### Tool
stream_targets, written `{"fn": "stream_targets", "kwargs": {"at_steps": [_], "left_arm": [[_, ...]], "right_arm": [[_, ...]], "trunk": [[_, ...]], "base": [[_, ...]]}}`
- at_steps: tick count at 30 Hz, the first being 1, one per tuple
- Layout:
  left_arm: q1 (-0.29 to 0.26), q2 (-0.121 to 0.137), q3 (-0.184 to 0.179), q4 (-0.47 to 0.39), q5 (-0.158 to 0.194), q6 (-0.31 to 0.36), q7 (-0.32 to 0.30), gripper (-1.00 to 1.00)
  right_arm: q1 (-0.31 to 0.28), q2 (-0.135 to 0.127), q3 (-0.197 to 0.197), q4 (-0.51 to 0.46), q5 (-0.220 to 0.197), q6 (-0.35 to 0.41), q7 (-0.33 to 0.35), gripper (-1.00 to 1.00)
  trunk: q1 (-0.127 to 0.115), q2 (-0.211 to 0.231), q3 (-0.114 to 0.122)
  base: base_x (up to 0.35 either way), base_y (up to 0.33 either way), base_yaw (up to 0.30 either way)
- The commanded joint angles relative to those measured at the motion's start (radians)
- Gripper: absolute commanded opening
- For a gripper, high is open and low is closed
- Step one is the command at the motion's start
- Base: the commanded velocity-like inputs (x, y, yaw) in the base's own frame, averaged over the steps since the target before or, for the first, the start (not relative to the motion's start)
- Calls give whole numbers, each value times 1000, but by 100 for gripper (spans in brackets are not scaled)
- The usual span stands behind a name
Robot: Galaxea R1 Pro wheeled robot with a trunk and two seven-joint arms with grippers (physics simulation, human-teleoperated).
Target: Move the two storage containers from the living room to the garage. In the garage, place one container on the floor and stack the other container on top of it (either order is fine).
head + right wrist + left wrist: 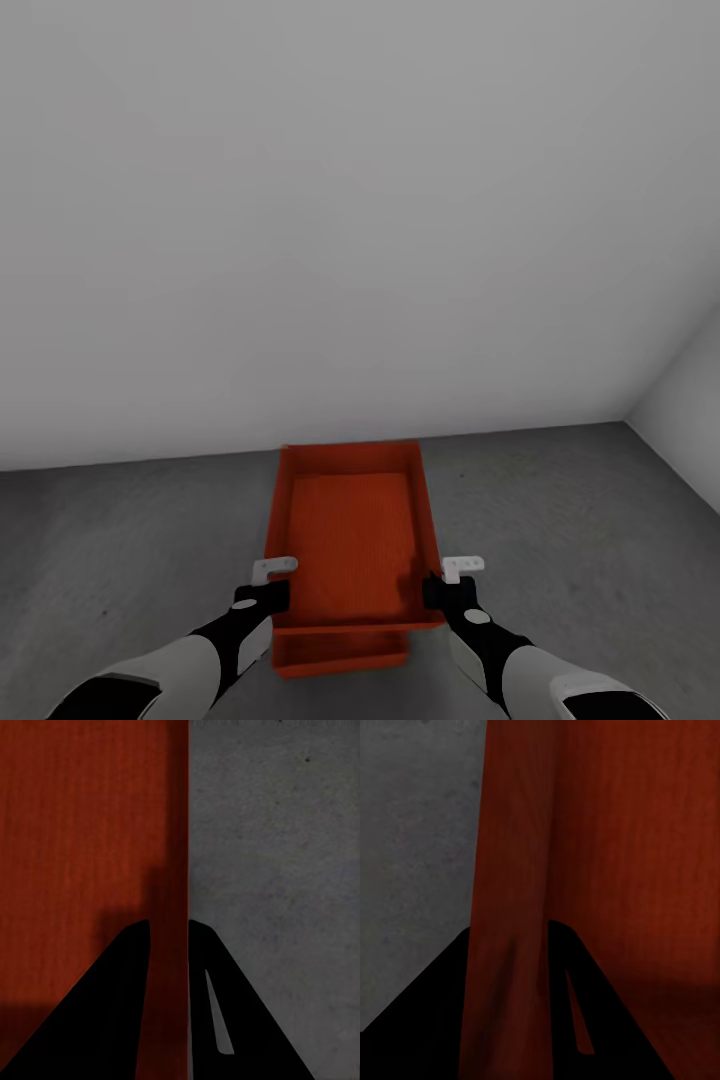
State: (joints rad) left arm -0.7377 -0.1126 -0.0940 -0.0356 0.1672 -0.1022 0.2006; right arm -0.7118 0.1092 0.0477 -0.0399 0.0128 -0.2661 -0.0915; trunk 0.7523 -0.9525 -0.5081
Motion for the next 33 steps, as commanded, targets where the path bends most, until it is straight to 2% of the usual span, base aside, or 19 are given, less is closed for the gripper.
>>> {"fn": "stream_targets", "kwargs": {"at_steps": [1, 10, 33], "left_arm": [[0, 12, 37, 3, 17, -4, 7, -100], [0, 12, 37, 3, 17, -4, 7, -100], [0, 11, 37, 3, 17, -5, 8, -100]], "right_arm": [[-2, 1, -70, -3, 19, -13, -5, -100], [-2, 1, -70, -3, 18, -13, -5, -100], [-2, 3, -70, -3, 18, -13, -7, -100]], "trunk": [[1, -1, -1], [1, -1, -2], [1, -1, -3]], "base": [[302, 0, 0], [225, 0, 0], [6, 0, 0]]}}
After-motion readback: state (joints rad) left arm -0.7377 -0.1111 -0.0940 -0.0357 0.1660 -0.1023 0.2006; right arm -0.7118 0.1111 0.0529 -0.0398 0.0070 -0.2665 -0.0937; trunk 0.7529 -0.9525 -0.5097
